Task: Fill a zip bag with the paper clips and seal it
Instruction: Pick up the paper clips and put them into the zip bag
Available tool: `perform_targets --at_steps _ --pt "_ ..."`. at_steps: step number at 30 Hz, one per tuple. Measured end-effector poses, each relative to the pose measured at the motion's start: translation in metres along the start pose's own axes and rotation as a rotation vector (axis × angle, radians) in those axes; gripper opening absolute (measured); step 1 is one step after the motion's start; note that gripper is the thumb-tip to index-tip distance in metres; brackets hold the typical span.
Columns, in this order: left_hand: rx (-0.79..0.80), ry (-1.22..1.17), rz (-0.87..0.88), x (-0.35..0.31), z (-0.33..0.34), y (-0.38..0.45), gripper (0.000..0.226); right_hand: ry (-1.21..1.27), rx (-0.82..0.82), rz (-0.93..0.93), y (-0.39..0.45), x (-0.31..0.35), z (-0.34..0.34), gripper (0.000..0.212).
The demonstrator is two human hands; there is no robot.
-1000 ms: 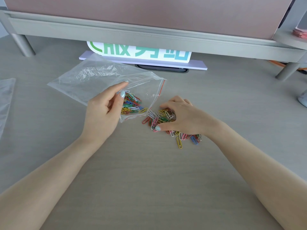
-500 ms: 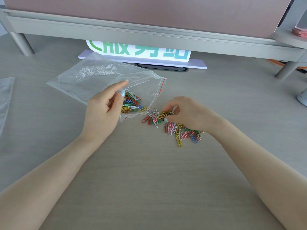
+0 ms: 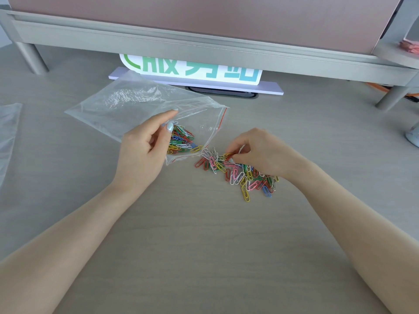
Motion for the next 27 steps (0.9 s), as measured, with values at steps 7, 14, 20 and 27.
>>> perform_targets --at_steps 7,14,20,27 --pt "0.000 -0.003 -0.004 -0.001 0.000 0.000 0.029 0.060 0.022 0.050 0.001 -0.008 -0.005 0.016" --pt "0.013 -0.005 -0.010 -0.004 0.001 0.000 0.029 0.194 0.024 0.113 0.000 -0.013 -0.008 0.018" --pt "0.012 0.006 -0.019 -0.004 0.000 0.000 0.032 0.348 -0.036 0.116 0.010 -0.006 -0.014 0.024" --pt "0.014 -0.008 -0.005 -0.004 0.000 0.001 0.033 0.437 -0.059 0.042 0.038 0.033 -0.003 0.020"
Point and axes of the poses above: each hand's wrist, its own y-axis towards the middle knuckle, its own z-axis out of the palm, x = y × z, the point moved 7 cm from there along y, towards the middle knuckle, and after that the axes turned 4 degrees about -x, right-handed, at the moved point
